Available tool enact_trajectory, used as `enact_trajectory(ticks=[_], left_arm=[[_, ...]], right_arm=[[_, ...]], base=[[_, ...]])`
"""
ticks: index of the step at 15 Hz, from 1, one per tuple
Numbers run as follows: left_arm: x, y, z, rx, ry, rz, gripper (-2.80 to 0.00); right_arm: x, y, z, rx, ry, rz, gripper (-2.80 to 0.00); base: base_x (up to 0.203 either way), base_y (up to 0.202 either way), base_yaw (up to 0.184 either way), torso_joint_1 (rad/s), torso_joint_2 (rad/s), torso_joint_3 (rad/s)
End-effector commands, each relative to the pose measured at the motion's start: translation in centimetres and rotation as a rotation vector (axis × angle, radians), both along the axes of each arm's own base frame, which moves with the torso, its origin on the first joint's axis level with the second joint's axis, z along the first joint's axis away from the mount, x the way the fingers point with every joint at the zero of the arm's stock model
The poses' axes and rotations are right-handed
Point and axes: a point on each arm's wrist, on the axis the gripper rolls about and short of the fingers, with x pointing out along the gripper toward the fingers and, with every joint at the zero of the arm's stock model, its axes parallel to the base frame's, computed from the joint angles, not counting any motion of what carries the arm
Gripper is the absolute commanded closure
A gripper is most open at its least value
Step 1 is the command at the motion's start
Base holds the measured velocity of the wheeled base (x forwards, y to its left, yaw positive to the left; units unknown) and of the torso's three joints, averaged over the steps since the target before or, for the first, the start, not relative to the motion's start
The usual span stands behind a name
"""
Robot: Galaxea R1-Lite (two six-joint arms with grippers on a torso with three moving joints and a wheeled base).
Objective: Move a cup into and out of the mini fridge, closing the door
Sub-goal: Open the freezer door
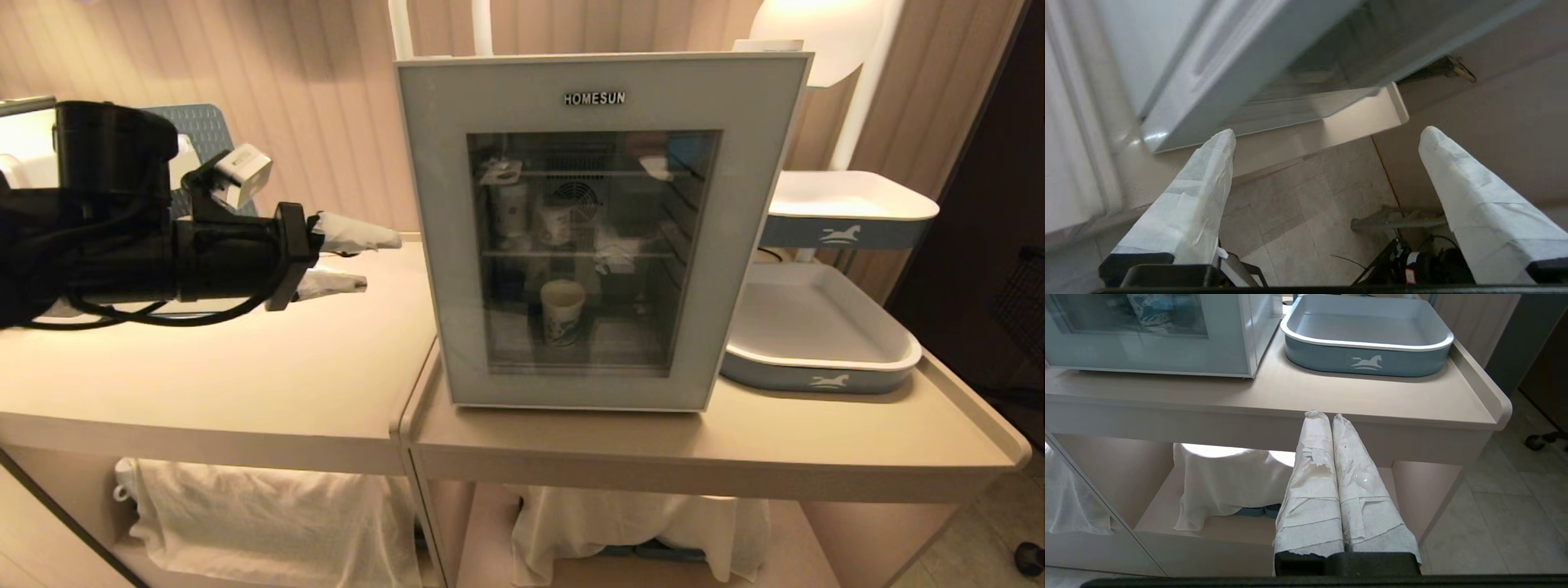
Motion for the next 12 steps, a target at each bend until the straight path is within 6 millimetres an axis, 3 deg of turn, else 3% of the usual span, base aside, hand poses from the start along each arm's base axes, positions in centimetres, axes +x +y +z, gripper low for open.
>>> enact_trajectory(ticks=[1, 6, 12], left_arm=[[-0.4, -0.5, 0.4, -0.008, -0.026, -0.027, -2.80], [1.4, -1.5, 0.5, -0.017, -0.159, -0.056, -2.80], [2.7, -0.9, 0.8, 0.043, -0.280, -0.038, -2.80]], right_arm=[[0.0, 0.0, 0.0, -0.001, 0.001, 0.001, 0.00], [0.0, 0.0, 0.0, -0.001, 0.000, 0.001, 0.00], [0.0, 0.0, 0.0, -0.001, 0.000, 0.001, 0.00]], base=[[0.000, 0.000, 0.000, 0.000, 0.00, 0.000], [0.000, 0.000, 0.000, 0.000, 0.00, 0.000], [0.000, 0.000, 0.000, 0.000, 0.00, 0.000]])
